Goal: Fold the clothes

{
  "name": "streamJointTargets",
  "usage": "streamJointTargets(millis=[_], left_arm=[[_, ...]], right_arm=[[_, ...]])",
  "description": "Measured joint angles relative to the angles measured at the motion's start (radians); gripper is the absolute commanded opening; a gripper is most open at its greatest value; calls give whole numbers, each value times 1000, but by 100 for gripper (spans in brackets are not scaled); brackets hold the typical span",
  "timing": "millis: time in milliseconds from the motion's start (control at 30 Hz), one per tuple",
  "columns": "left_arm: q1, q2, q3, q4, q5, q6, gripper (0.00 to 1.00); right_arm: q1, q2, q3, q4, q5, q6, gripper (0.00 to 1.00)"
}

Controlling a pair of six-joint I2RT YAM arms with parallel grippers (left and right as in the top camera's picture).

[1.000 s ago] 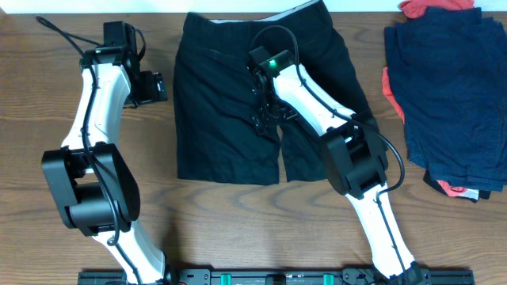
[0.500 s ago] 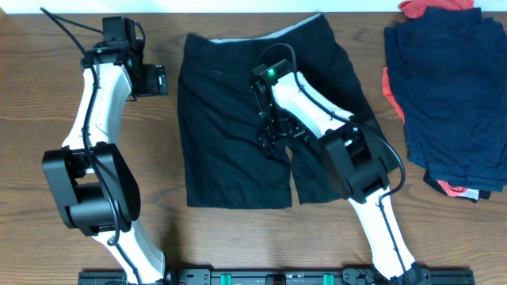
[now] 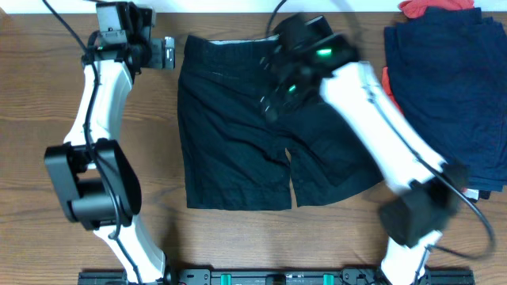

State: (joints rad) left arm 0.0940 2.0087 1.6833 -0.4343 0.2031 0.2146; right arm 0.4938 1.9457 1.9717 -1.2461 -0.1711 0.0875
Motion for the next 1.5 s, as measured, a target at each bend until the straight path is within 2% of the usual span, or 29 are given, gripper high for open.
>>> streamJointTargets(millis=[133,367,500,833,1133,1200,1333,1500], left_arm=[[-22,104,90,7,23,1,98],[-88,307,206,8,35,4,98],[-110,364,218,17,38,4,99],[-111,380,224,39,38,3,76],[-111,429,228,46,35,1,66],[-111,431,233,48,38,-4,58],[-111,432,233,46,37,-14,8],[-110,432,239,10,-5,-108,6]], right_arm=[[-63,-76,10,16,11,-1,99],[-92,-54,7,10,15,-1,99],[-92,-54,7,11,25,-1,99],[-98,-54,5,25,40,-1,99],[-98,-54,4,30,41,-1,98],[-98,-54,4,36,41,-1,98],[-98,-54,4,43,41,-1,95],[-98,-54,4,55,42,-1,92]])
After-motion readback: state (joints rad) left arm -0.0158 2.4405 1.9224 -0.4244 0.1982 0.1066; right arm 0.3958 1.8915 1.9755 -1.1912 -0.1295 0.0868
